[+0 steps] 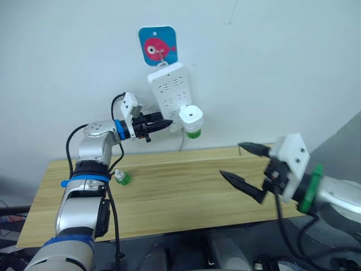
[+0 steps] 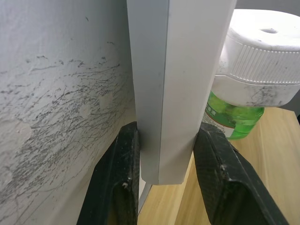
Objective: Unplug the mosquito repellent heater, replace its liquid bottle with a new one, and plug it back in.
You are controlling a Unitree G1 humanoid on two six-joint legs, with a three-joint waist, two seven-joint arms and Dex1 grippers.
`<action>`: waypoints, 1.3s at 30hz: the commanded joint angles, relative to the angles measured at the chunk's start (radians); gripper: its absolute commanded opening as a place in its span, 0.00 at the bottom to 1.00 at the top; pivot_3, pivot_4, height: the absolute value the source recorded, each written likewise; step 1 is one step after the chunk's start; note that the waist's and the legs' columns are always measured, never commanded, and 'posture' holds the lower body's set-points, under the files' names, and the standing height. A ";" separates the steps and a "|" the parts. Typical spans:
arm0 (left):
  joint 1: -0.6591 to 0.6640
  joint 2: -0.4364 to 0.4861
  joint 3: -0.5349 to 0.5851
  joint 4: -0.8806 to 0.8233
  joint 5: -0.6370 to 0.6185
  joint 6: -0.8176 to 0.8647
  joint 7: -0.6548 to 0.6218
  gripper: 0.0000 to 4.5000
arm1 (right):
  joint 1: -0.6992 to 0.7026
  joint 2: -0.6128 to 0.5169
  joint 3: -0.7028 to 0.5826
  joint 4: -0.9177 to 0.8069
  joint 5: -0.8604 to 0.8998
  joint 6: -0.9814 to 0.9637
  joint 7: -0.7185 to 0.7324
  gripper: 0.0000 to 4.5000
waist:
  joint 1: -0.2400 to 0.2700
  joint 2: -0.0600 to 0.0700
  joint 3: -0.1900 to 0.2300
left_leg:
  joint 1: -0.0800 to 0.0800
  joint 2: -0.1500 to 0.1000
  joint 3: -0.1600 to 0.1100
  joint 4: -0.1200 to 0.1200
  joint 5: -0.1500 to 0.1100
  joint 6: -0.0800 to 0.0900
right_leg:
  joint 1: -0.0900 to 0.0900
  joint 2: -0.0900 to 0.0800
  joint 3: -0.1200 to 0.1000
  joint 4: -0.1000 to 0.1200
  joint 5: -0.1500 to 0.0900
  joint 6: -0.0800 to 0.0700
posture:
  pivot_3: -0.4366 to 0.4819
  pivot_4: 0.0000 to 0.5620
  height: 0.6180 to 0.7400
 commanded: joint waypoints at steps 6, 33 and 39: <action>0.044 -0.005 0.006 -0.163 -0.043 0.054 0.036 0.28 | -0.315 0.309 0.294 0.176 -0.252 0.113 -0.228 1.00 | -0.004 0.001 0.000 | -0.004 0.000 -0.008 -0.001 0.000 0.000 | -0.005 -0.003 -0.001 0.002 0.003 -0.005 | 0.20 0.27 1.00; 0.079 0.001 0.002 -0.196 -0.033 0.049 0.077 0.28 | -0.420 0.619 0.366 0.420 -0.637 0.096 -0.147 0.65 | -0.018 0.002 -0.001 | -0.016 -0.004 -0.013 0.001 0.000 0.000 | -0.014 -0.010 -0.006 0.003 0.004 -0.005 | 0.21 0.27 1.00; 0.068 0.008 0.008 -0.140 -0.009 0.001 0.130 0.28 | -0.366 0.589 0.304 0.213 -0.578 0.284 -0.111 0.65 | -0.019 0.003 -0.001 | -0.018 -0.007 -0.015 0.001 0.000 0.000 | -0.014 -0.014 -0.008 0.002 0.004 -0.005 | 0.21 0.28 1.00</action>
